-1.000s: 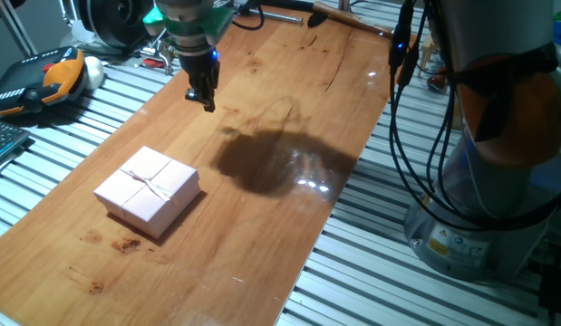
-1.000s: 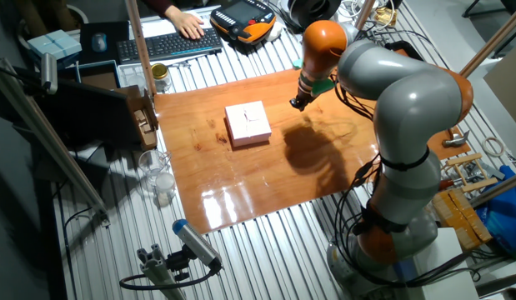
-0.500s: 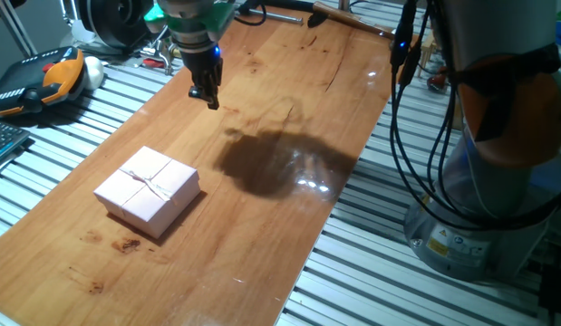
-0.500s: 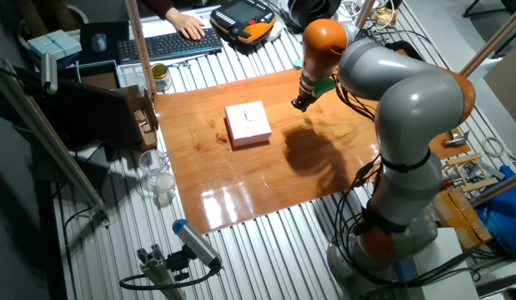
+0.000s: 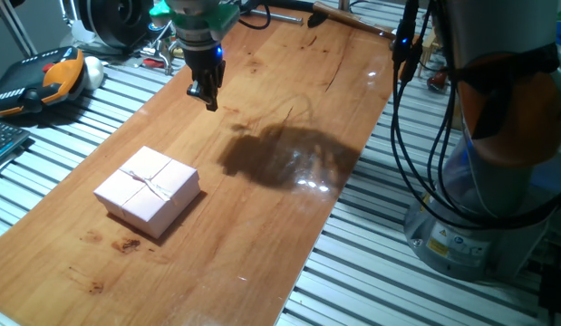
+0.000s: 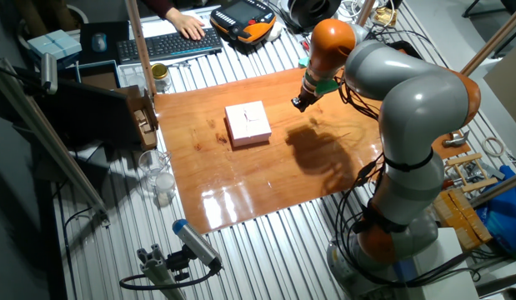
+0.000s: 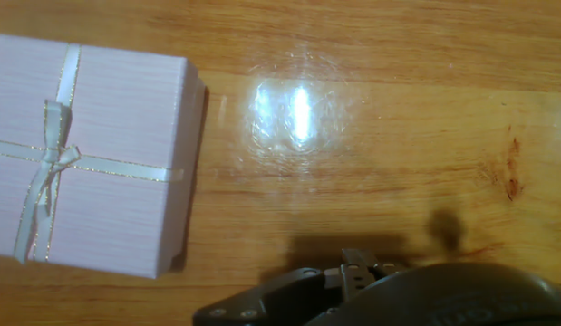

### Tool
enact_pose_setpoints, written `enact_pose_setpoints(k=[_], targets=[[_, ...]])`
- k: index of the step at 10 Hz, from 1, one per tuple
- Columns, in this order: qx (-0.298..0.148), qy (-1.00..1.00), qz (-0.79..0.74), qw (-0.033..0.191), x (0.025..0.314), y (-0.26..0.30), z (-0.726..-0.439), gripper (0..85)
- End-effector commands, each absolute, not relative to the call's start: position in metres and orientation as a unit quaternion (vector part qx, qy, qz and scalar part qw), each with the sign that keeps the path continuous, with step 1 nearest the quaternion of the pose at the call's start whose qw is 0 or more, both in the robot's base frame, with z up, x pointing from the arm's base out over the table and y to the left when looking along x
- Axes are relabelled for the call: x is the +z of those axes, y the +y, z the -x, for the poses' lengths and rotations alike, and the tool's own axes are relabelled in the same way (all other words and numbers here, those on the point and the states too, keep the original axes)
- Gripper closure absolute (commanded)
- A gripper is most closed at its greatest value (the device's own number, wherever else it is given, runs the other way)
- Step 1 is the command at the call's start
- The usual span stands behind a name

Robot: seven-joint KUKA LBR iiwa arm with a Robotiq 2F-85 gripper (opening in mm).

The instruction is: Slide the outer casing onto the gift box

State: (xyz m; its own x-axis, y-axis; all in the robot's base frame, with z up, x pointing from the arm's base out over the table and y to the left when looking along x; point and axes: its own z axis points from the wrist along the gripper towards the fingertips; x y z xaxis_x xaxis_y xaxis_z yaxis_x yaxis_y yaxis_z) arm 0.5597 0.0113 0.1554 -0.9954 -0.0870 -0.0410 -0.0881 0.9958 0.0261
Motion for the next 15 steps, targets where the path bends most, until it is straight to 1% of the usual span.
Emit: enact_pose_setpoints(k=[1, 7, 15], targets=[[0.014, 0.999, 0.044, 0.020, 0.1553, 0.0113, -0.5598, 85.0], [0.003, 0.998, 0.052, 0.024, 0.1534, 0.0112, -0.5618, 85.0], [0.001, 0.998, 0.053, 0.020, 0.1523, 0.0118, -0.5629, 85.0]])
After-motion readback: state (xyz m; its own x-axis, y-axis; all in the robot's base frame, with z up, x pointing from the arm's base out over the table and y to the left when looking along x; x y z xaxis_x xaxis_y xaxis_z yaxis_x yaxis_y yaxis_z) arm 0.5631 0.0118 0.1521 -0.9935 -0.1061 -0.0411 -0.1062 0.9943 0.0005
